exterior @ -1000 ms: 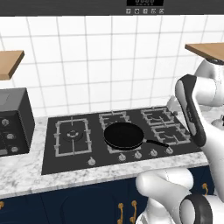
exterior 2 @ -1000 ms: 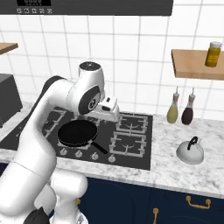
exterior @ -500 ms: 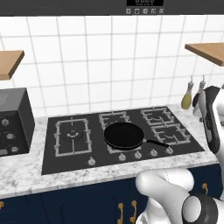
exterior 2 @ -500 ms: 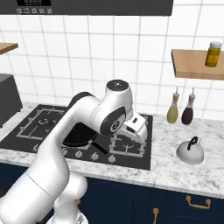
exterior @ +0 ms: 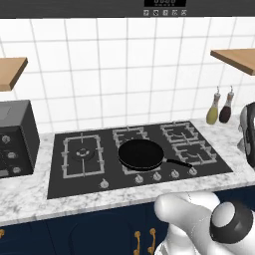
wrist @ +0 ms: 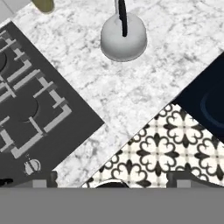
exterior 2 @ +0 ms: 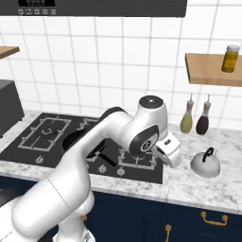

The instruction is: Pick the kettle from the counter and place it on a stove burner. Then turn the burner on.

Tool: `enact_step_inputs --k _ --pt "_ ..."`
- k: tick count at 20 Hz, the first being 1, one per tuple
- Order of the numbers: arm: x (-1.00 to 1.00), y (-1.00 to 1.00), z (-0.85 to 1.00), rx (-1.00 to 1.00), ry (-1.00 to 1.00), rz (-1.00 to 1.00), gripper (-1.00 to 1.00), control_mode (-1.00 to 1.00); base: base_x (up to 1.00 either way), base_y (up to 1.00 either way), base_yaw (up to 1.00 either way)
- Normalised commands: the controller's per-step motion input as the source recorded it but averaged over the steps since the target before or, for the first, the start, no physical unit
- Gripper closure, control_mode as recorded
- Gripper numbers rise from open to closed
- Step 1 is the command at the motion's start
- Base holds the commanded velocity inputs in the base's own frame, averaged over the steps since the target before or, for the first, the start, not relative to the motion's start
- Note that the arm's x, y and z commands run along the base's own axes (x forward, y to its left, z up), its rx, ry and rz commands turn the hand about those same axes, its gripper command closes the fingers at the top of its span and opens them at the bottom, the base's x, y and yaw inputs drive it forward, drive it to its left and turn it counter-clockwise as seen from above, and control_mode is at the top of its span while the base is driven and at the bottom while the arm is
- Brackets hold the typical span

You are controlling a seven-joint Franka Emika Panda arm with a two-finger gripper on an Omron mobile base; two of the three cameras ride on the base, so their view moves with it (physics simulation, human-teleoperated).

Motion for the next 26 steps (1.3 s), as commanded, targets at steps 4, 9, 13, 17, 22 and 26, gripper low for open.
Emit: enact_step_inputs --k 4,9,13,17,22,26 --pt "0.04 -0.57 -0.10 -0.02 0.00 -0.06 -1.00 -1.00 0.00 0.00 0.00" --pt "0.45 -0.83 -0.59 0.00 -0.12 -0.01 -1.00 -1.00 0.00 0.00 0.00" --pt "0.55 -0.53 -0.27 0.00 -0.03 -0.02 -1.00 -1.00 0.00 0.00 0.00" --pt "0.53 -0.61 -0.04 0.02 0.09 0.00 -1.00 -1.00 0.00 0.00 0.00" --pt "0.56 -0.63 -0.15 0.03 0.09 0.00 -1.00 -1.00 0.00 0.00 0.00" --pt "0.41 -0.34 -0.32 0.02 0.00 0.02 -1.00 -1.00 0.00 0.00 0.00"
